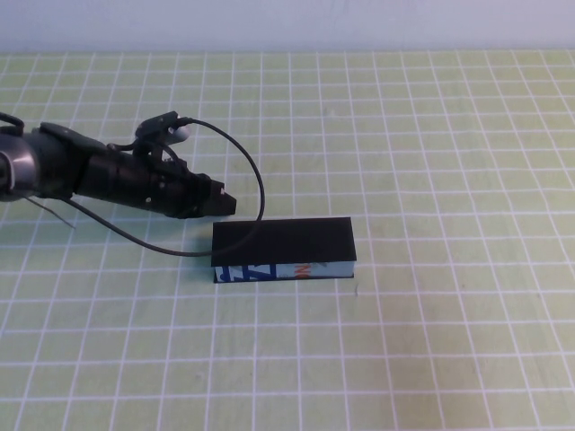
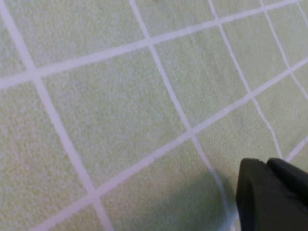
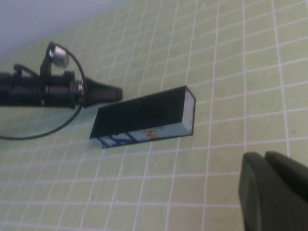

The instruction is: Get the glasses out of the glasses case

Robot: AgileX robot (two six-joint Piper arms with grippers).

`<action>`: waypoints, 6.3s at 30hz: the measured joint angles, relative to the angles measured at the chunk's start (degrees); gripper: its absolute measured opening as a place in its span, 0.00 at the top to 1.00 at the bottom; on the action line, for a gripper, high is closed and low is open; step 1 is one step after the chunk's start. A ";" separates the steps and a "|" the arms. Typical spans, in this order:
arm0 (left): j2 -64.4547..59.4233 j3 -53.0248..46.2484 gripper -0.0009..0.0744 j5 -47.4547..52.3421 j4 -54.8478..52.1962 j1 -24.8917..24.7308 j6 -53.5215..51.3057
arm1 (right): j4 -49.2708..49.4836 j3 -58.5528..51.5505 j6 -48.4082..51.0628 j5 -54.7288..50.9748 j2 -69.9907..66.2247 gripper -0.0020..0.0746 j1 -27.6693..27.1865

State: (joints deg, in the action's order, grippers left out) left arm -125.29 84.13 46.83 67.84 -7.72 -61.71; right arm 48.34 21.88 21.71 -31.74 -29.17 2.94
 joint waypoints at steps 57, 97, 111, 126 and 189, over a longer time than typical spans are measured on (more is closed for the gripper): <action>-0.05 0.23 0.99 2.21 0.00 0.00 0.00 | -63.92 51.86 16.22 15.86 -82.01 0.59 41.62; 3.66 0.47 0.99 6.82 -1.80 1.08 0.00 | -70.83 52.26 11.46 19.76 -78.67 0.98 41.18; 23.31 -12.61 0.99 14.72 -3.45 3.89 -12.66 | -69.79 52.26 8.75 20.66 -78.50 0.98 38.96; 14.11 -20.78 0.99 12.68 11.31 3.89 -39.57 | -69.43 52.26 8.72 20.88 -78.50 0.98 38.91; 9.51 -20.78 0.99 12.19 13.78 3.89 -43.45 | -33.04 58.80 -12.33 11.07 -80.38 0.99 30.75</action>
State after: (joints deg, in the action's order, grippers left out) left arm -115.78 63.35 59.02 81.62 -3.83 -105.16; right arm 15.30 80.68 9.39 -20.67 -109.56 33.68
